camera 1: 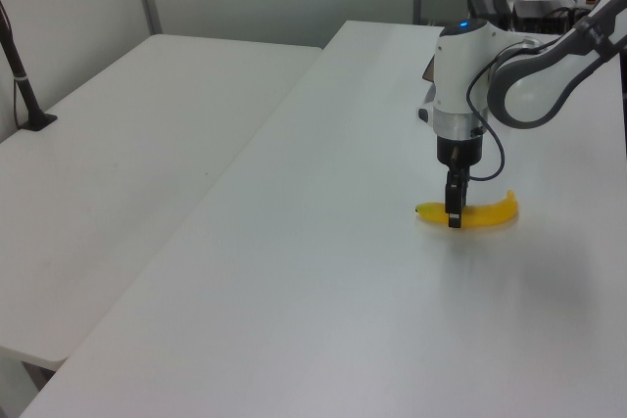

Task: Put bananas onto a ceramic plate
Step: 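Close the gripper on the banana's stem end, then lift the banana up off the table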

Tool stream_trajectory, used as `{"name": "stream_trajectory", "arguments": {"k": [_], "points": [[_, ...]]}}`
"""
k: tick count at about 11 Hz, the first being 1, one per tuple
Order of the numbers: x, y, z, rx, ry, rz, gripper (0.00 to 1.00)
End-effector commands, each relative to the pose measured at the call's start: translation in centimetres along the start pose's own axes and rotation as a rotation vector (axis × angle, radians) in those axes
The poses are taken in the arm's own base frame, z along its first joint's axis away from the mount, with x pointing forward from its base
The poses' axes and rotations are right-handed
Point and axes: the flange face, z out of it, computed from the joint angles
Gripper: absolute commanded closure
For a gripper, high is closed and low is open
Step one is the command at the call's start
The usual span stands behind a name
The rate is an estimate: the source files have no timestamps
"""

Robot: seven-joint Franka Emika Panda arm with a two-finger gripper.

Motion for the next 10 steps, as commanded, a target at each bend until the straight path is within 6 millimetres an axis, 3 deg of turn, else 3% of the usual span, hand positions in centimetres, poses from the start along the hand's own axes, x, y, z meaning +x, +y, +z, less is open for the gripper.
{"name": "stream_trajectory", "arguments": {"k": [1, 3, 4, 5, 8, 10], "points": [[-0.2, -0.4, 0.0, -0.013, 0.023, -0.016, 0.58], [-0.1, -0.4, -0.1, -0.014, 0.021, -0.034, 0.9], [-0.1, -0.4, -0.3, -0.014, 0.015, -0.035, 1.0], [-0.3, -0.4, -0.9, -0.019, 0.008, -0.034, 1.0], [0.0, 0.0, -8.6, -0.038, -0.024, -0.023, 1.0], [0.1, 2.2, -16.3, -0.031, -0.035, -0.031, 1.0]]}}
